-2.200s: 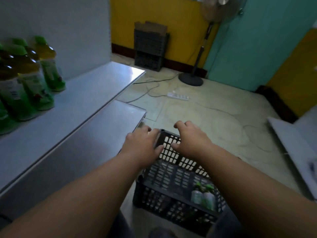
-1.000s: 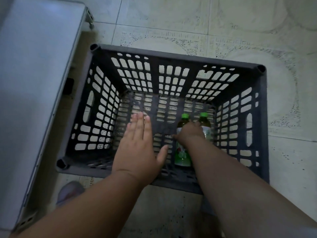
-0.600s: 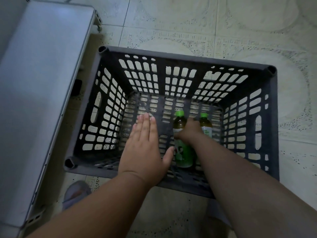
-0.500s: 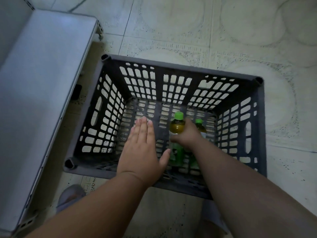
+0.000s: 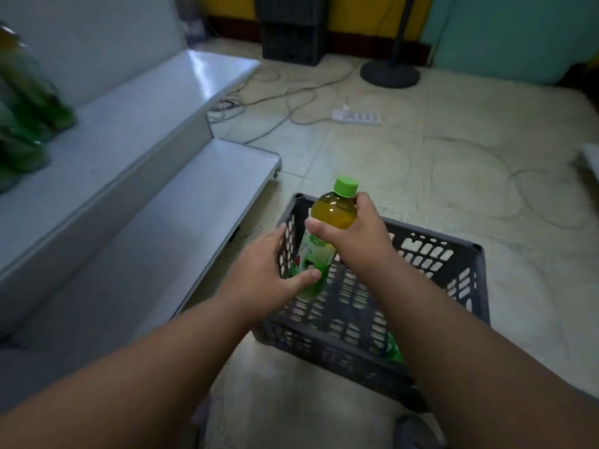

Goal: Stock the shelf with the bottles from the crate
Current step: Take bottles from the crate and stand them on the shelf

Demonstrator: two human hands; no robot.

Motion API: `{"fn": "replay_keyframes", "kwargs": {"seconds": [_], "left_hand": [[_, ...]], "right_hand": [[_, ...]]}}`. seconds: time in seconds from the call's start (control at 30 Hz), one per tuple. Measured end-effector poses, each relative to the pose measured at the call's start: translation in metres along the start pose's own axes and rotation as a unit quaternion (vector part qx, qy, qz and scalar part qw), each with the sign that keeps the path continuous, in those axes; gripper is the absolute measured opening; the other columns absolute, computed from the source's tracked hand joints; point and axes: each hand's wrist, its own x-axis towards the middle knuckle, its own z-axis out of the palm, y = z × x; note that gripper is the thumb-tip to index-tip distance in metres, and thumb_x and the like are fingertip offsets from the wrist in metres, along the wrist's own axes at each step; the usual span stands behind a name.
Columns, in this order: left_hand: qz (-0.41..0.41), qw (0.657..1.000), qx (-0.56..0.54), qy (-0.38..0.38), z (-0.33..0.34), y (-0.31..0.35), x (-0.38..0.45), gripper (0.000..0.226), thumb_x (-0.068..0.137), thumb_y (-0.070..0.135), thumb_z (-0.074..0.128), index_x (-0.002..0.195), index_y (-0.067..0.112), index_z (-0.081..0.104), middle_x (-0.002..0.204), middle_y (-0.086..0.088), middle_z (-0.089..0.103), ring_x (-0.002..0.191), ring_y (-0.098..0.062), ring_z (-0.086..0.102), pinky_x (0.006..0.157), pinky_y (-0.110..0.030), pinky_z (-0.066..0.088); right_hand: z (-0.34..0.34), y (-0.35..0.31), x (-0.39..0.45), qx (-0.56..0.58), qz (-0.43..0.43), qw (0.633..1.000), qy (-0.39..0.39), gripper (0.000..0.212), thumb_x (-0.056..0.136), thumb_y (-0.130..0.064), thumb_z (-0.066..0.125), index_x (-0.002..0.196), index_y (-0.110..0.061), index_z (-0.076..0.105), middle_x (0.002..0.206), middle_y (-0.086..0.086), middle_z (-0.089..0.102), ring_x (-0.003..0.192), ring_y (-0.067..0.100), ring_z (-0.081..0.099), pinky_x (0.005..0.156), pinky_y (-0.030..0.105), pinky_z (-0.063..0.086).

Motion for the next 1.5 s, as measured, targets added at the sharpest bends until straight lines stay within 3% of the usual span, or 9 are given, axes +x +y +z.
{"fn": "replay_keyframes", "kwargs": {"seconds": [0.1,0.2,0.33,0.53,0.7,1.0,1.17,1.3,1.5], "left_hand": [[-0.016,0.999,-0.039,0.027,-0.064,-0.013,-0.025,0.092,0.072,0.054,0.081,0.149,0.026,0.038,0.13,0.016,0.044,0.121,-0.005,0.043,0.09,-0.018,0.036],[-0.043,0.996,-0.05,0.057,-0.119,-0.033,-0.048,0.098,0.067,0.06,0.08,0.149,0.027,0.039,0.143,0.01,0.046,0.131,-0.011,0.044,0.103,-0.031,0.04],[-0.068,0.989,-0.039,0.128,-0.179,-0.065,-0.066,0.097,0.055,0.076,0.071,0.139,0.035,0.047,0.136,0.011,0.052,0.123,-0.01,0.05,0.102,-0.038,0.048],[-0.111,0.974,-0.015,0.197,-0.226,-0.12,-0.047,0.098,0.067,0.062,0.079,0.149,0.029,0.037,0.149,0.006,0.043,0.132,-0.013,0.044,0.1,-0.031,0.043],[-0.156,0.964,0.003,0.214,-0.247,-0.166,0.007,0.108,0.059,0.079,0.071,0.15,0.033,0.035,0.154,0.008,0.039,0.138,-0.014,0.038,0.108,-0.044,0.043],[-0.249,0.942,0.132,0.18,-0.239,-0.238,0.069,0.108,0.076,0.08,0.054,0.157,0.021,0.014,0.165,-0.002,0.014,0.151,-0.02,0.014,0.121,-0.038,0.018],[-0.202,0.944,0.183,0.187,-0.229,-0.252,0.082,0.097,0.083,0.075,0.042,0.157,0.017,0.017,0.166,-0.006,0.012,0.153,-0.021,0.007,0.124,-0.041,0.006],[-0.23,0.929,0.233,0.172,-0.222,-0.26,0.081,0.103,0.081,0.078,0.017,0.158,0.011,0.004,0.167,-0.01,0.002,0.153,-0.023,-0.002,0.123,-0.043,0.002],[-0.246,0.923,0.258,0.147,-0.225,-0.257,0.083,0.098,0.088,0.076,0.016,0.158,0.01,-0.006,0.166,-0.01,-0.011,0.152,-0.021,-0.014,0.123,-0.04,-0.006]], "right_hand": [[0.04,-0.061,-0.018,0.0,-0.069,0.997,-0.035,0.062,0.066,-0.043,0.088,0.116,-0.035,0.052,0.105,-0.011,0.064,0.093,0.008,0.065,0.08,0.034,0.057],[0.086,-0.118,-0.034,0.003,-0.13,0.988,-0.08,0.06,0.067,-0.043,0.086,0.118,-0.034,0.055,0.108,-0.009,0.065,0.096,0.01,0.065,0.084,0.036,0.058],[0.147,-0.174,-0.039,0.005,-0.185,0.975,-0.121,0.064,0.064,-0.047,0.087,0.119,-0.033,0.056,0.108,-0.009,0.067,0.097,0.011,0.067,0.084,0.037,0.059],[0.218,-0.215,-0.009,-0.022,-0.246,0.96,-0.135,0.065,0.067,-0.047,0.086,0.121,-0.031,0.055,0.104,-0.011,0.064,0.094,0.008,0.064,0.08,0.031,0.058],[0.27,-0.228,0.048,-0.041,-0.265,0.951,-0.153,0.068,0.066,-0.05,0.085,0.122,-0.035,0.05,0.109,-0.012,0.061,0.1,0.012,0.062,0.082,0.034,0.057],[0.337,-0.23,0.131,-0.079,-0.279,0.945,-0.154,0.075,0.069,-0.048,0.085,0.132,-0.031,0.047,0.11,-0.008,0.057,0.103,0.018,0.058,0.083,0.037,0.053],[0.358,-0.215,0.146,-0.08,-0.277,0.946,-0.145,0.08,0.071,-0.053,0.082,0.137,-0.03,0.043,0.116,-0.008,0.059,0.105,0.016,0.059,0.086,0.039,0.055],[0.368,-0.176,0.136,-0.103,-0.258,0.943,-0.181,0.069,0.076,-0.039,0.083,0.133,-0.031,0.044,0.118,-0.007,0.061,0.108,0.018,0.061,0.088,0.043,0.056],[0.381,-0.159,0.149,-0.147,-0.281,0.933,-0.171,0.079,0.082,-0.033,0.079,0.148,-0.029,0.036,0.121,-0.005,0.05,0.115,0.02,0.053,0.096,0.038,0.049]]}}
